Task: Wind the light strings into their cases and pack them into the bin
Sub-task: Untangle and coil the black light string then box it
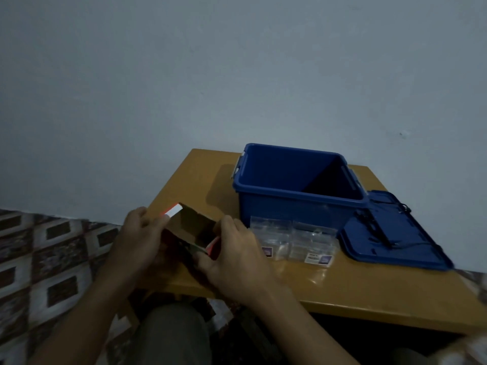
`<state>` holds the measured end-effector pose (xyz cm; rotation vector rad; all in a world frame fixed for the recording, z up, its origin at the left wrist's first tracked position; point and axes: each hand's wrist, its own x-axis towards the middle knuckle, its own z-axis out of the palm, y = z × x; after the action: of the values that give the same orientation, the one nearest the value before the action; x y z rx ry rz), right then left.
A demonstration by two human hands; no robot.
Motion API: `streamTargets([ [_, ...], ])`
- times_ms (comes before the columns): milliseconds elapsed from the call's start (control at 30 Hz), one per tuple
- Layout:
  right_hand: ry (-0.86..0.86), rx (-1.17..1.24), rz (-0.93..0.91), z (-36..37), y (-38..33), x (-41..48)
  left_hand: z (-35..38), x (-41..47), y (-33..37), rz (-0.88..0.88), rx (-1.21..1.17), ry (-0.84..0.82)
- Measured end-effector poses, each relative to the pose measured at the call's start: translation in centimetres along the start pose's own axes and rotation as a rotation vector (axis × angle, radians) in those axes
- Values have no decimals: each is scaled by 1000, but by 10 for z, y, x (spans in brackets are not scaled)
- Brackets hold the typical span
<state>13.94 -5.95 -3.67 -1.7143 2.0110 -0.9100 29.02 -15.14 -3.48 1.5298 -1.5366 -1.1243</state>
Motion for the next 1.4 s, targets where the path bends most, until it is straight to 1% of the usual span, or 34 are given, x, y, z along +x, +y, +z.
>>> streamTargets([
  [167,-48,93,25,-23,17,-30,5,-20,8,-3,57,-17],
  [267,-49,145,93,-40,33,-49,18,-38,11,25,87,-105],
  [433,82,151,137,-72,63,-87,50,-58,11,72,72,-320],
  [600,196,111,189,-98,89,-113,84,-73,14,85,13,-435],
  [800,225,50,201,-102,106,-110,101,-71,17,147,-17,-403],
  [967,230,-5,200,-101,113,-97,107,-63,21,154,-13,-380],
  [1167,231,-11,191,-101,118,-81,114,-50,26,131,-22,-357],
  [1400,290,-23,188,-99,123,-66,123,-41,37,56,-67,-344],
])
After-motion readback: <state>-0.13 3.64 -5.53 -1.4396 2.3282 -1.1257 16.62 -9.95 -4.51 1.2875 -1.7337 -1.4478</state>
